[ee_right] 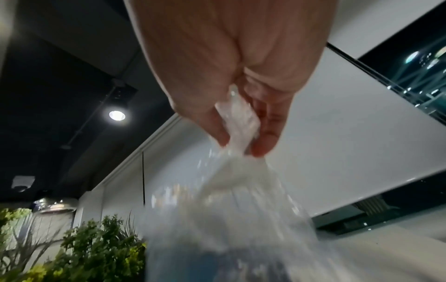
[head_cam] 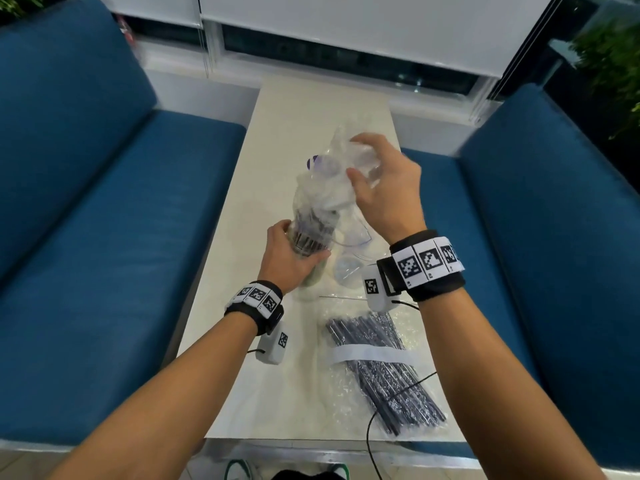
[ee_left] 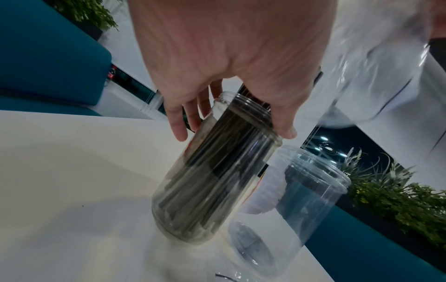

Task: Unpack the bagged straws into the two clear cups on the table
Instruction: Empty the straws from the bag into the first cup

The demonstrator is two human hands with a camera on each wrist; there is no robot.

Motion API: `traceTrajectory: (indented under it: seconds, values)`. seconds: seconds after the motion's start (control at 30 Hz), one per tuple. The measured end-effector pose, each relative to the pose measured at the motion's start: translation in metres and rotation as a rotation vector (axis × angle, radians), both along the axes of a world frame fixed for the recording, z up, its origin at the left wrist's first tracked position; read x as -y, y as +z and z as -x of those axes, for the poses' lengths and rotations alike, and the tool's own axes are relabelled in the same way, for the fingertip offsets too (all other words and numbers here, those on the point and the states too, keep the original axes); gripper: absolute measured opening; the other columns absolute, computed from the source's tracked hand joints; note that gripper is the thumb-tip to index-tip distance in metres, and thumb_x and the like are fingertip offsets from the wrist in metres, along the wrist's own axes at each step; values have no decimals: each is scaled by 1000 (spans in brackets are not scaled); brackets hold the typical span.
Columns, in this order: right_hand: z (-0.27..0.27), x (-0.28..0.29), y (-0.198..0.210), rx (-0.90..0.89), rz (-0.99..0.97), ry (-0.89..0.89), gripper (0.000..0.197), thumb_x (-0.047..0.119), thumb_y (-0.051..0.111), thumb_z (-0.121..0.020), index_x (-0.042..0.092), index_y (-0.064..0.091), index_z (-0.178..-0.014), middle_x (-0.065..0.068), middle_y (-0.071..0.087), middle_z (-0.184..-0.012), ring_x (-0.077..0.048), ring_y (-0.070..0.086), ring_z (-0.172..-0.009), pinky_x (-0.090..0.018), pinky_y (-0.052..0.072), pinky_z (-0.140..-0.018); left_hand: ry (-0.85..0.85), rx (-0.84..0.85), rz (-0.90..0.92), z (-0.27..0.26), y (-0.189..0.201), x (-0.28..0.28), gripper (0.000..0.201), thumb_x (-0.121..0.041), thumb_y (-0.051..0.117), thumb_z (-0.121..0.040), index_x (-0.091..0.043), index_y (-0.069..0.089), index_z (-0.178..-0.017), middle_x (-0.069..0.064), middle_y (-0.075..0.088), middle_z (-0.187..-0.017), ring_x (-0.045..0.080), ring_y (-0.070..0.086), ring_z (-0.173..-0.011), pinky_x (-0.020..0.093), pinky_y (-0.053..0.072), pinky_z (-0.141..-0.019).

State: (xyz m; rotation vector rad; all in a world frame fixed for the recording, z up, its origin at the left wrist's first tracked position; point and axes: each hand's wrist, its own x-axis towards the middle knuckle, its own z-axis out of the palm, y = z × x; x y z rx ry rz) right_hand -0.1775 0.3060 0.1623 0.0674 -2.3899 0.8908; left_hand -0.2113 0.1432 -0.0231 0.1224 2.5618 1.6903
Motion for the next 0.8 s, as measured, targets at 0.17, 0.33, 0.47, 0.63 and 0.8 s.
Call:
traceTrajectory:
  seconds: [0.17, 0.33, 0.47, 0.63, 0.8]
  values:
    - [-3, -2, 7, -110, -9, -71, 38, 10, 73, -92, 17, 69, -130, -4, 72, -112, -19, 65, -77, 0, 38, -81, -2, 19, -47, -5, 8, 0, 109, -51, 97, -67, -15, 38, -151, 2, 46, -147, 15, 55, -126, 43, 50, -116]
    - [-34, -1, 40, -493, 137, -101, 30, -1, 62, -93, 5, 67, -123, 3, 66, -121, -17, 67, -95, -35, 59, -79, -74, 28, 32, -17, 13, 16, 116, -41, 93, -79, -13, 20, -165, 6, 30, -164, 15, 40, -143, 35, 35, -121]
    - [-66, 0, 22, -474, 186, -113, 22, -6, 60, -93, 3, 66, -112, -6, 68, -110, -22, 65, -90, -47, 56, -77, 168, -147, -17, -48, 7, 38, 53, -7, 72, -90, -13, 50, -138, 4, 52, -130, 18, 58, -112, 45, 57, -97]
    - [-99, 23, -48, -277, 219, -97, 22, -14, 62, -89, 4, 66, -100, -10, 65, -97, -18, 60, -82, -18, 47, -70, 76, -69, -319, -97, 22, 49, 22, -33, 54, -98, -19, 60, -115, -2, 66, -107, 9, 62, -92, 35, 50, -81]
    - [-119, 59, -110, 109, 290, 106, 17, 11, 65, -99, 12, 64, -116, 2, 62, -113, -14, 64, -101, -45, 60, -83, -190, 337, -755, -126, 47, 36, 49, -42, 57, -104, -22, 53, -149, 1, 73, -135, 22, 73, -118, 42, 66, -80]
